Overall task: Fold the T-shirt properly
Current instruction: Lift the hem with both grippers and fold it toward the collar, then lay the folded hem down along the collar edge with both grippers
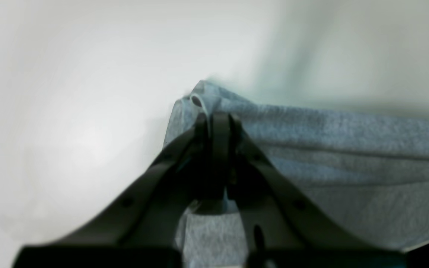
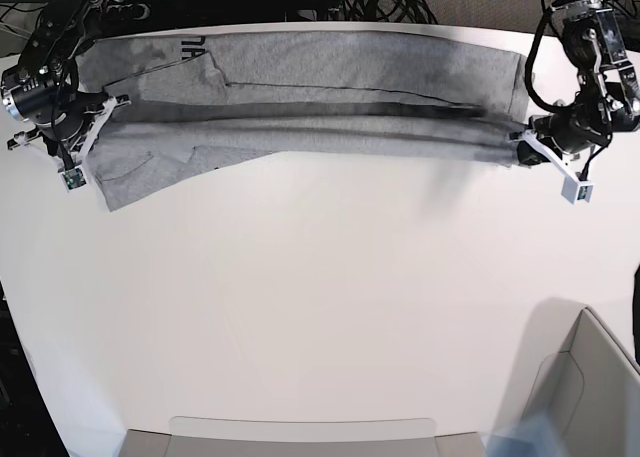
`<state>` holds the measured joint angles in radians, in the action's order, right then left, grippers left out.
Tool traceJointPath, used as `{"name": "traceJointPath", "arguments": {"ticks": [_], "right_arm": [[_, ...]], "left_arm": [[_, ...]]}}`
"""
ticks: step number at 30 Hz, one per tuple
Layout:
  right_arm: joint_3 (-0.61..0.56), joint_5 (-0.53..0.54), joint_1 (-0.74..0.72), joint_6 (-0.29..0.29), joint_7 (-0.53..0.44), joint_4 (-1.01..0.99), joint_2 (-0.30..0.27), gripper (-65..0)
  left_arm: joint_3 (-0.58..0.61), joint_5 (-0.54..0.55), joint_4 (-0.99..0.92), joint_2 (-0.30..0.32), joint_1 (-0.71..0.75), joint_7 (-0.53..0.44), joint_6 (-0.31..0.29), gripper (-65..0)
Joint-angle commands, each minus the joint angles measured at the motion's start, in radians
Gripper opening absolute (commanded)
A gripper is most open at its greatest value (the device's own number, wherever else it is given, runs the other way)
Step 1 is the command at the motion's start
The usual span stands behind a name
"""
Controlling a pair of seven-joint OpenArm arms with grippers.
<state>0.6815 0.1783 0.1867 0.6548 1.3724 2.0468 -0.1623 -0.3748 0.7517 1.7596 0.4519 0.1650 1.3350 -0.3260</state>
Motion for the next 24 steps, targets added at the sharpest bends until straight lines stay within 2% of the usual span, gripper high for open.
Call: {"name": "traceJointPath", "arguments": {"ticks": [1,18,23,24], "right_arm": [[0.005,-0.009,0.001,0.012,-0.001,0.018,-0.013,-65.0],[0.005,-0.009,0.102,0.012,-0.003,0.018,-0.012,-65.0],[-0.001,-0.009,0.106,0.012,-0.003,0.016,0.007,-65.0],[-0.001,-0.009,0.106,0.012,-0.003,0.016,0.007,-65.0]], "left_arm": [[-0.005,-0.002,0.015,0.02,-0.003,-0.013,0.003,-65.0],[0.004,-0.004,0.015,0.02,0.081,-0.019,0.003,-65.0],[0.006,-0.005,0.012,0.023,0.11,-0.059,0.009,-65.0],[0.006,-0.005,0.012,0.025,0.113,-0.062,0.009,-63.2]]}}
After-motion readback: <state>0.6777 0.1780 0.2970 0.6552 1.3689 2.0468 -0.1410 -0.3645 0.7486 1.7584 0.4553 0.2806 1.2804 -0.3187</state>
